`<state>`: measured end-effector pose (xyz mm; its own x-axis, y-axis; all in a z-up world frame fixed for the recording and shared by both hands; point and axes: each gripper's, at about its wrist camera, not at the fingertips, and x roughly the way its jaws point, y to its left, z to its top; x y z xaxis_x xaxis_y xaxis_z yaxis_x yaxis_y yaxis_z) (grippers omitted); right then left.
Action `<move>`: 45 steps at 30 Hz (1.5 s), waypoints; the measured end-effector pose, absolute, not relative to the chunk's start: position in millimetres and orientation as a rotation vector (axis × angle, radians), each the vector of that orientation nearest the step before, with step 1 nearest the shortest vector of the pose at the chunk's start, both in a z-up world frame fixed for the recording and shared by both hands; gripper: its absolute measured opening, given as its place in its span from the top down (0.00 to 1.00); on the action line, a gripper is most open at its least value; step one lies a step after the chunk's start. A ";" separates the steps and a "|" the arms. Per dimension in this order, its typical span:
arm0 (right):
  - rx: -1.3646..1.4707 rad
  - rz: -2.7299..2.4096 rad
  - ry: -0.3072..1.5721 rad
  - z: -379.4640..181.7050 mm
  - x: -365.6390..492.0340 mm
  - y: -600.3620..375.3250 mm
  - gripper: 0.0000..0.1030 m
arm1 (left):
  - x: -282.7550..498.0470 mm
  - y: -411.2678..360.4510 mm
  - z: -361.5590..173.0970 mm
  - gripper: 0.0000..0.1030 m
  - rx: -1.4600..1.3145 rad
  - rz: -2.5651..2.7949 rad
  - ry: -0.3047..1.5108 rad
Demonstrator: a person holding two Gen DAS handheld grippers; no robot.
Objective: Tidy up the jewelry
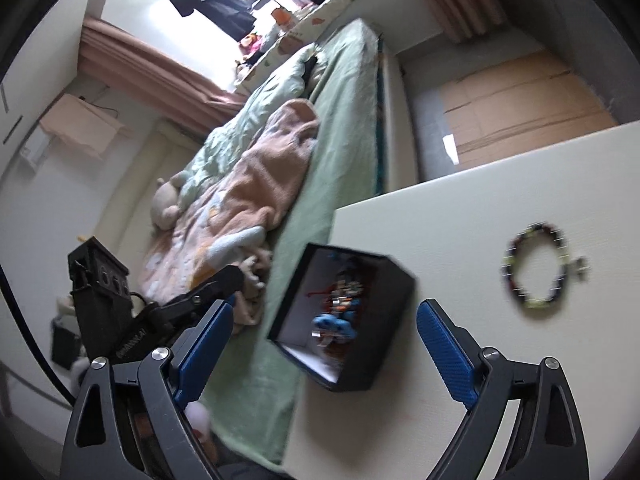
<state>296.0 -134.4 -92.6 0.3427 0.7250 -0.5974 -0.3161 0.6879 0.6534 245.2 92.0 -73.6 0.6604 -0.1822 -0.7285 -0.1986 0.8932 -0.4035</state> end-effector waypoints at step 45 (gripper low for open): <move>0.474 0.207 0.995 -106.5 309.4 -318.5 0.14 | 360.5 -105.4 -138.8 0.68 -0.003 -0.258 1.147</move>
